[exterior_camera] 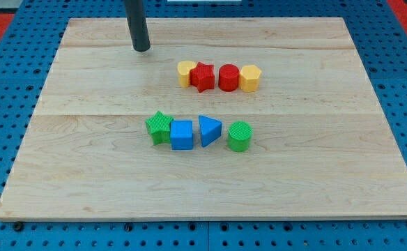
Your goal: Push the red star slightly to the top left of the red circle
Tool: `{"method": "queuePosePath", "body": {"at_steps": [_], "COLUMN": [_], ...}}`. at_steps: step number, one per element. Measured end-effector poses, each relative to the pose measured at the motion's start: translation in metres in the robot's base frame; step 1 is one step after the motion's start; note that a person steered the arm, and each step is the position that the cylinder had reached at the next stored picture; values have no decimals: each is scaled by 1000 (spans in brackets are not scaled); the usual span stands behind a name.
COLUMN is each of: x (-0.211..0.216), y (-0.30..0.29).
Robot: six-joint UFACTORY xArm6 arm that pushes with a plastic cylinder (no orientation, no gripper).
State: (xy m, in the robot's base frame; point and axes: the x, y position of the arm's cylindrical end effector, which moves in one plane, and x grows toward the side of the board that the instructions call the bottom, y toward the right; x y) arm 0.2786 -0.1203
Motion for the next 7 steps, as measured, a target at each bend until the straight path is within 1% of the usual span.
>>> {"method": "queuePosePath", "body": {"at_steps": [1,2,3,4,5,6,7], "x": [40,98,98,129,144,144,144], "y": [0,0,0,24,65,116,126]}}
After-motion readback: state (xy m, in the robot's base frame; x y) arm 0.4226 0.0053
